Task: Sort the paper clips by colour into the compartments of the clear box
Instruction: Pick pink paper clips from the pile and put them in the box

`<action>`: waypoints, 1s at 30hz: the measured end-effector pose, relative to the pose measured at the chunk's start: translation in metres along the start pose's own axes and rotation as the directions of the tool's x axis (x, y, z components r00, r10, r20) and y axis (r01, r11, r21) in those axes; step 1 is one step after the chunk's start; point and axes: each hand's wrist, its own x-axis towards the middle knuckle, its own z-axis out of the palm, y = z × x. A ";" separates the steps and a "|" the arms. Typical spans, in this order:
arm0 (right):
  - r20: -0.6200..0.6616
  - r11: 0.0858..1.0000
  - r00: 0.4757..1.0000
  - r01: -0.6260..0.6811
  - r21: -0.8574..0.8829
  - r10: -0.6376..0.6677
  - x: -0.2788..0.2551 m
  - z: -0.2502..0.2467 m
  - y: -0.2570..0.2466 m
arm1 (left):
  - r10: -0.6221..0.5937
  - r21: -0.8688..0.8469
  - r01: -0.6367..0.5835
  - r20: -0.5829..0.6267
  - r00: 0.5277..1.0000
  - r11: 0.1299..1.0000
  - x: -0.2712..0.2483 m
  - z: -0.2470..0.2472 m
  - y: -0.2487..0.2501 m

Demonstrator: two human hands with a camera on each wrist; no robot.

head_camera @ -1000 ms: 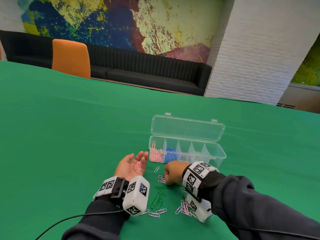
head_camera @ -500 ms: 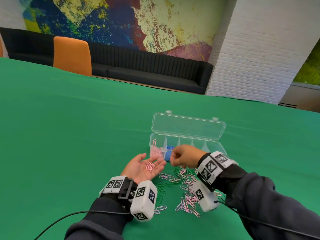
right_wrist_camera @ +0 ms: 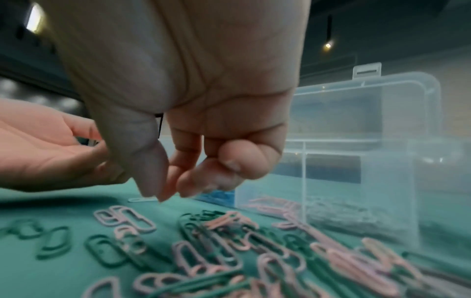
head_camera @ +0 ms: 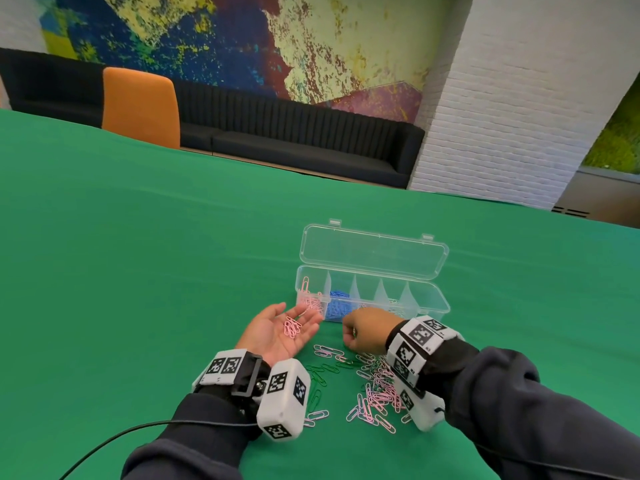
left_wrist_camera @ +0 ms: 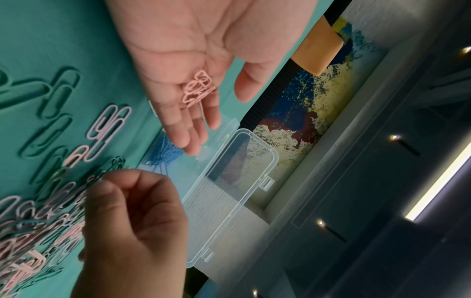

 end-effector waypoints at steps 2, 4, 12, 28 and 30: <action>0.021 1.000 1.000 -0.006 0.015 0.006 0.004 0.003 -0.006 | 0.000 0.004 0.000 -0.001 1.000 1.000 0.000 0.000 0.000; 0.090 0.997 0.994 -0.060 -0.049 0.064 0.008 0.009 -0.012 | -0.008 0.010 0.008 0.005 1.000 1.000 0.001 -0.002 0.001; 0.155 0.985 0.985 -0.094 0.143 0.072 0.003 0.004 -0.004 | -0.038 0.070 0.037 0.012 0.999 0.997 0.004 -0.004 -0.001; 0.014 0.958 0.990 -0.137 0.252 0.138 -0.013 -0.009 0.023 | -0.082 0.044 0.080 0.031 0.996 0.996 0.001 0.003 -0.007; 0.075 0.970 0.983 -0.176 0.168 0.165 -0.014 -0.002 0.027 | -0.079 0.049 0.078 0.029 0.996 0.996 0.001 0.002 -0.007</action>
